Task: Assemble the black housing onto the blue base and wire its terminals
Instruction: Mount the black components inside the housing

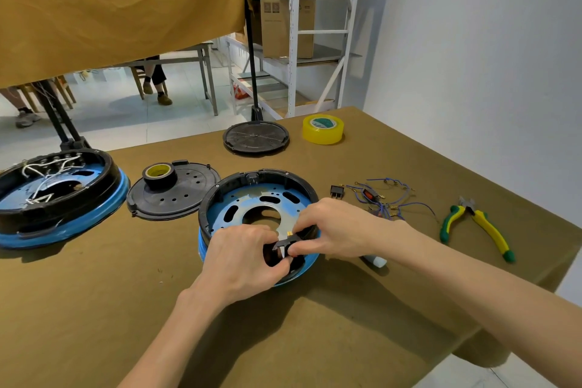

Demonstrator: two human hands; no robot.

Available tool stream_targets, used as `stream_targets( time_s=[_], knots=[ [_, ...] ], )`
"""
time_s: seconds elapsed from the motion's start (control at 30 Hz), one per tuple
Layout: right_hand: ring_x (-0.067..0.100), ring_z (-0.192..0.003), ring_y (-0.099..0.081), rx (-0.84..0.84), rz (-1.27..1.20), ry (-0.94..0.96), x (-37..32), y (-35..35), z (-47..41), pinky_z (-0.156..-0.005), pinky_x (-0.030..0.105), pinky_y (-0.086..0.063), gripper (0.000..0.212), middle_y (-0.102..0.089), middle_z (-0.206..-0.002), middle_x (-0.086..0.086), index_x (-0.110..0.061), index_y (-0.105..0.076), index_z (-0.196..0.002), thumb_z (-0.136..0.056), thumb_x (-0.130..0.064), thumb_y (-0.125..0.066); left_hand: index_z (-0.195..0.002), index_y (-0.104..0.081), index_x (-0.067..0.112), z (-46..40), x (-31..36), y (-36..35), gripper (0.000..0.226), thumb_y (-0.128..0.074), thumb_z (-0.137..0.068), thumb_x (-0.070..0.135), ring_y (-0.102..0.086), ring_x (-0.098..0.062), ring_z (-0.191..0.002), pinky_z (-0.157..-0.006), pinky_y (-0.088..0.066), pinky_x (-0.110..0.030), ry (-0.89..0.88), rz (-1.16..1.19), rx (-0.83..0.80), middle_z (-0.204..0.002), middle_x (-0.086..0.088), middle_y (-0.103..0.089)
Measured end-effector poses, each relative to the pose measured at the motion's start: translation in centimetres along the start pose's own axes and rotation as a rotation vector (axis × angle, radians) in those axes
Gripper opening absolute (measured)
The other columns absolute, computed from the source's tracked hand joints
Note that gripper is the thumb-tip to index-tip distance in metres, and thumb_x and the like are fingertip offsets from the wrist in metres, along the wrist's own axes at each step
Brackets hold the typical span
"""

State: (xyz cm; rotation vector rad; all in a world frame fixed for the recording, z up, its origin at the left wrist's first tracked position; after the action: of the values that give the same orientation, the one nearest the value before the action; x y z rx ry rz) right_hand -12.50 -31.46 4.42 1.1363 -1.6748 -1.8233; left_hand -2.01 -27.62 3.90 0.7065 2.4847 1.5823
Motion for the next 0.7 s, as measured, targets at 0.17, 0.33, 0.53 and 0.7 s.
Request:
stream_targets(
  time_s=[0.17,0.33,0.53,0.7],
  knots=[
    [0.002,-0.099,-0.066,0.493,-0.384,-0.178,5.0,4.0,2.5,-0.076,0.016,-0.05,0.03,-0.073,-0.106,-0.016,-0.026,-0.078,-0.106,-0.092,-0.049,-0.068,-0.069,-0.053,0.037,-0.5,-0.4,-0.3,0.031,-0.056,-0.084,0.063,-0.05,-0.003,-0.056,-0.048,-0.027,-0.013,0.028,0.04,-0.013,-0.063,0.017,-0.051],
    [0.025,-0.107,-0.063,0.409,0.011,-0.733,14.1,3.6,3.2,-0.09,0.045,-0.055,0.033,-0.064,-0.124,0.008,-0.016,-0.068,-0.126,-0.104,-0.035,-0.055,-0.102,-0.058,0.039,-1.9,-0.2,-0.7,0.038,-0.052,-0.078,0.068,-0.058,-0.002,-0.077,-0.057,-0.044,-0.014,0.077,0.087,-0.021,-0.095,0.022,-0.059],
    [0.038,-0.114,-0.058,0.228,0.154,-0.788,15.7,1.2,1.3,-0.087,0.045,-0.051,0.034,-0.052,-0.123,0.015,-0.012,-0.063,-0.127,-0.104,-0.036,-0.056,-0.127,-0.059,0.044,-1.6,-0.6,-0.6,0.051,-0.051,-0.083,0.069,-0.062,0.005,-0.087,-0.066,-0.036,-0.004,0.077,0.109,-0.021,-0.106,0.027,-0.068],
    [0.034,-0.115,-0.062,0.331,-0.098,-0.723,14.7,1.4,1.7,-0.095,0.044,-0.053,0.034,-0.066,-0.125,0.016,-0.01,-0.062,-0.132,-0.098,-0.018,-0.062,-0.126,-0.064,0.043,-1.5,-0.7,-0.2,0.049,-0.047,-0.087,0.065,-0.065,0.005,-0.094,-0.071,-0.036,-0.002,0.086,0.154,0.013,-0.103,0.026,-0.072]
  ],
)
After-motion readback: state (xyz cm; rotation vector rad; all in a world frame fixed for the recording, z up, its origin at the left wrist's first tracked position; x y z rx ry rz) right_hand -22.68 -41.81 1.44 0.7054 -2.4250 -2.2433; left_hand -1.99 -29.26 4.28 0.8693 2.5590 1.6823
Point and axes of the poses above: each hand's wrist, its own z-axis away from the middle knuckle, its own y-axis out of the back of the hand, x = y × z, the point moved 10 cm from there along -z, towards the middle knuckle
